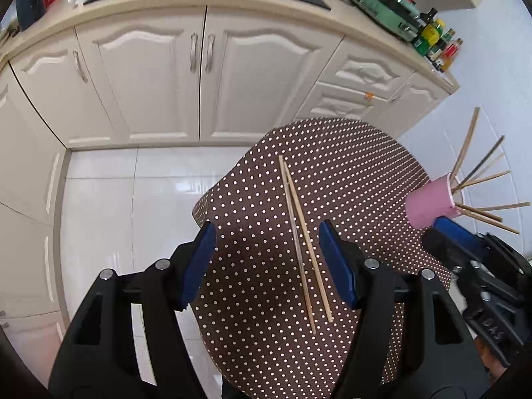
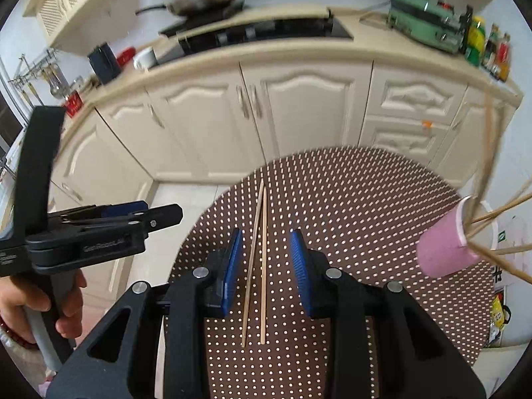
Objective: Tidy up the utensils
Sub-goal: 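Grasp one of the last chopsticks with the right gripper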
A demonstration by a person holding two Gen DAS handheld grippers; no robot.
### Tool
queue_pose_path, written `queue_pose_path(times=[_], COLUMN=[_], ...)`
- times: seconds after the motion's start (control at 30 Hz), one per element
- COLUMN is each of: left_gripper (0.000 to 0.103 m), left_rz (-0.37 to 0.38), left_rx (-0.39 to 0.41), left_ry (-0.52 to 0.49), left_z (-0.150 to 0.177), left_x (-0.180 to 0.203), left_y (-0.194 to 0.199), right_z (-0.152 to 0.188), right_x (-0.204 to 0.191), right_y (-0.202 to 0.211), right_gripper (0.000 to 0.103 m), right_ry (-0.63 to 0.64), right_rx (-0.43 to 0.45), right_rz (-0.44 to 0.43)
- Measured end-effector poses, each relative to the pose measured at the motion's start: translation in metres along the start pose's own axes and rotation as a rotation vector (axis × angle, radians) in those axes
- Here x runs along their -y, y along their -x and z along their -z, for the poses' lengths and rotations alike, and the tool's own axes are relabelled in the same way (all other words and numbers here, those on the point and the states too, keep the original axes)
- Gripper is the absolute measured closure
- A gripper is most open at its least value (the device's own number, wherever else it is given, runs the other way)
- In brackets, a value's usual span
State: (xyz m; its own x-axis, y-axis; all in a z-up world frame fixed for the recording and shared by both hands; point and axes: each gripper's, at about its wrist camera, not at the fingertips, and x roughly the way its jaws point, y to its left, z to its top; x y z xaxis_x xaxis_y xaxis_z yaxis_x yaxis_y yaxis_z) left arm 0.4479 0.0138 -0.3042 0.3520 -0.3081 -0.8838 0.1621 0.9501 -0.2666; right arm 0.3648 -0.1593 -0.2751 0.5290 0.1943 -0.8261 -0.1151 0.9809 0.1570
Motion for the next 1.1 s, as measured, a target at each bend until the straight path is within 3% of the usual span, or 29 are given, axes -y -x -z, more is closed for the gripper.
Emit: queue_pose_path(times=[0.23, 0.53, 0.87, 1.1], left_gripper=[0.039, 0.039, 0.039, 0.039], left_rz=[-0.033, -0.076, -0.107, -0.085], left_rx=[-0.038, -0.076, -0.101, -0.128], left_ry=[-0.014, 0.015, 0.009, 0.02], left_z=[-0.009, -0.017, -0.023, -0.029], left_x=[-0.003, -0.023, -0.029, -0.025], left_y=[-0.03, -0.053, -0.073, -0.088], right_z=[-0.012, -0.023, -0.029, -0.034], right_x=[0.005, 0.008, 0.004, 0.01], right_y=[-0.066, -0.143, -0.171, -0.176], right_gripper=[0.076, 0.09, 0.098, 0.098], right_ry=[-0.005, -0.01, 0.038, 0.057], right_rx=[-0.144, -0.312, -0.343, -0.343], right_rz=[-0.051, -0.087, -0.063, -0.086])
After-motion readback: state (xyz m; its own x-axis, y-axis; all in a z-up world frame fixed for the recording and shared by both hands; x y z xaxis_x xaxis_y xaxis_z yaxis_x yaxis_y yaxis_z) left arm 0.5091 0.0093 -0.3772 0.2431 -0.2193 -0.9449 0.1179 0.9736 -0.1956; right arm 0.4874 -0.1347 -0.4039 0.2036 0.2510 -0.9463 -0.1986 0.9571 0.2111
